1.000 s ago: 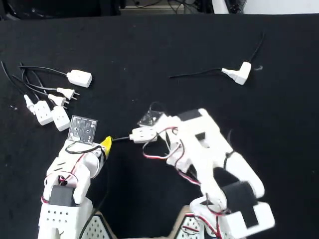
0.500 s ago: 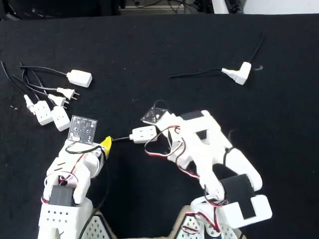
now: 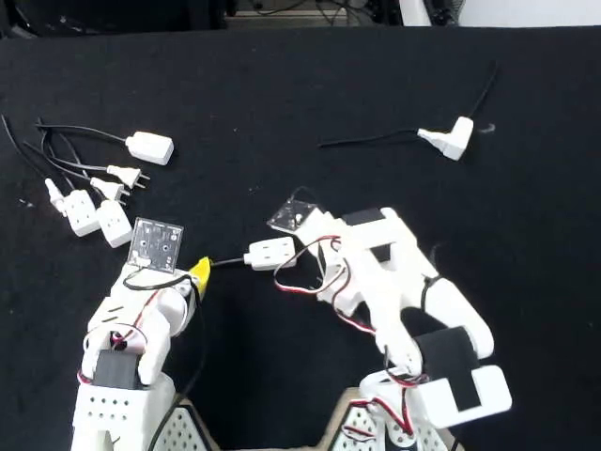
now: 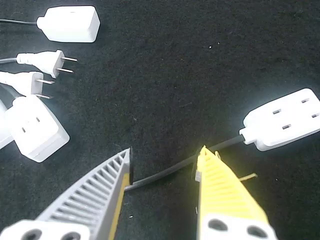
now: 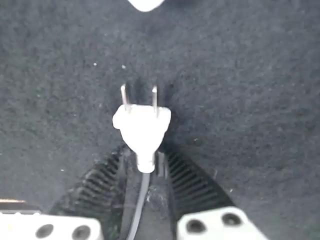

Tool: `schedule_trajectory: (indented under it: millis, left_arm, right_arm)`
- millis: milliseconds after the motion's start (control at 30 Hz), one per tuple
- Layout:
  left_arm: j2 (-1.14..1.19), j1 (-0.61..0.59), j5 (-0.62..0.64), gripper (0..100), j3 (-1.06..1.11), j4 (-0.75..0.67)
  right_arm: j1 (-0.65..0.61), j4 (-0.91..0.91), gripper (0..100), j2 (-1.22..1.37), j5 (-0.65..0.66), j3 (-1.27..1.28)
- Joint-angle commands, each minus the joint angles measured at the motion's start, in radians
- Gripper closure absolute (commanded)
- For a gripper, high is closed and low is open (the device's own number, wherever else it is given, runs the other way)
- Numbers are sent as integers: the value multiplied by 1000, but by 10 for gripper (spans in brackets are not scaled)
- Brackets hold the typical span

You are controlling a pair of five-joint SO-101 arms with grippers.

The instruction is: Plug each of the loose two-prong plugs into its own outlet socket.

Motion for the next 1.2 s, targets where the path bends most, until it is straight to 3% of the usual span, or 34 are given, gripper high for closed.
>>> schedule_trajectory:
  millis: [0, 133, 300, 533, 633, 867, 1167]
  left_arm:
    - [-9, 1, -9, 780, 19, -18]
    - [-9, 1, -9, 780, 19, -18]
    - [-9, 1, -9, 780, 19, -18]
    - [-9, 1, -9, 780, 19, -18]
    - [-9, -1, -9, 780, 19, -18]
    - [-9, 1, -9, 780, 19, -18]
    - [-9, -8, -9, 780, 16, -68]
  right_arm:
    - [3, -14, 915, -85, -3, -12]
    - [-3, -40, 777, -116, -5, 36]
    - [5, -150, 855, -116, 0, 113]
    - [5, -199, 865, -124, -2, 145]
    - [3, -199, 986, -124, -2, 142]
    - [18, -141, 988, -168, -8, 125]
    - [-21, -135, 988, -306, -187, 102]
